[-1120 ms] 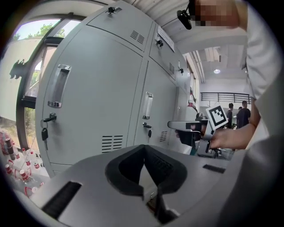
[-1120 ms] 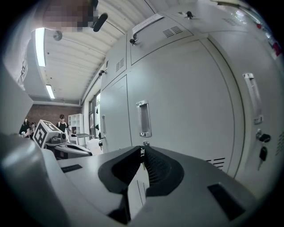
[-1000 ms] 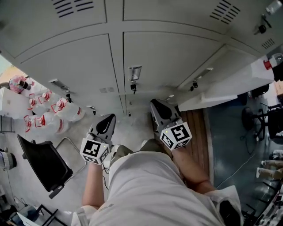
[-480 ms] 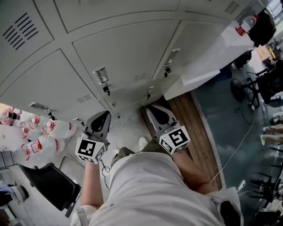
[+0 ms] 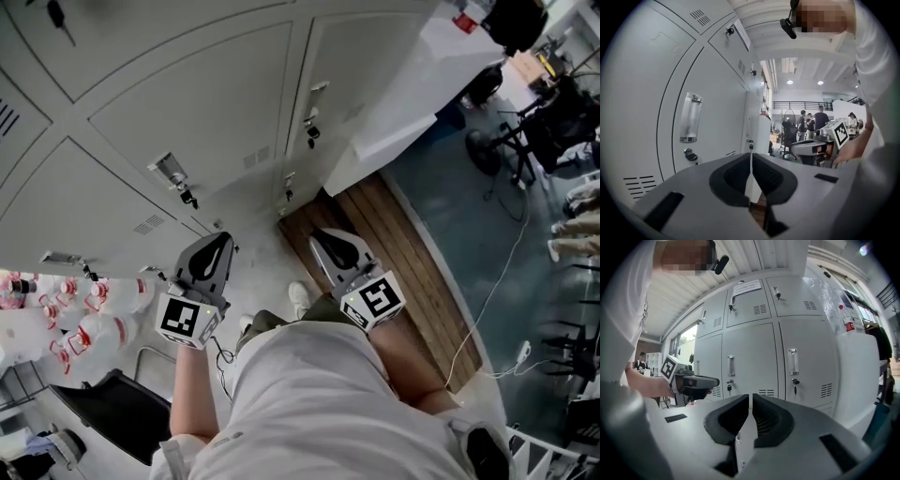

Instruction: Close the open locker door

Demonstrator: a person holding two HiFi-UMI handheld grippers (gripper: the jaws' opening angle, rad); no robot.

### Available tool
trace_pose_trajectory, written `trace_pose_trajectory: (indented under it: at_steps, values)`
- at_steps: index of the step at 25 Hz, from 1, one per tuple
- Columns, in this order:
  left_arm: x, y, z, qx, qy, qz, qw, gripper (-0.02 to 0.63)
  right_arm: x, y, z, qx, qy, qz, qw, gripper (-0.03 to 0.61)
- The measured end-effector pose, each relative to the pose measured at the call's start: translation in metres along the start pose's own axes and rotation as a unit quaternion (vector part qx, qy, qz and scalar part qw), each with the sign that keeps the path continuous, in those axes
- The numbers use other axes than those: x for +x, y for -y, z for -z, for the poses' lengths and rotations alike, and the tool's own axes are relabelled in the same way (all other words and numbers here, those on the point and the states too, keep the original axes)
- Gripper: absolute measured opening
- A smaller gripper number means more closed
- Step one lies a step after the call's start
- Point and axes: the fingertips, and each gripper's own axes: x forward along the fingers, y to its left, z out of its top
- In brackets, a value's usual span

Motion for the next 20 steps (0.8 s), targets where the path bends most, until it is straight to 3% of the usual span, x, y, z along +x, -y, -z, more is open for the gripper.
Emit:
trace_pose_trajectory:
  at_steps: [11,20]
  values:
    - [0.014,0.029,-0.019,0.029,0.009,0.041,0.9987,0.003,-0.027,0.009,0.004,0.001,0.007,0.026,1.0,0.034]
    - [0.015,0.042,-0.016,0.021,-0.001,0.053,0.9984,0.003,-0.029,0.011,0.008,0.004,0.007,0.028,1.0,0.029]
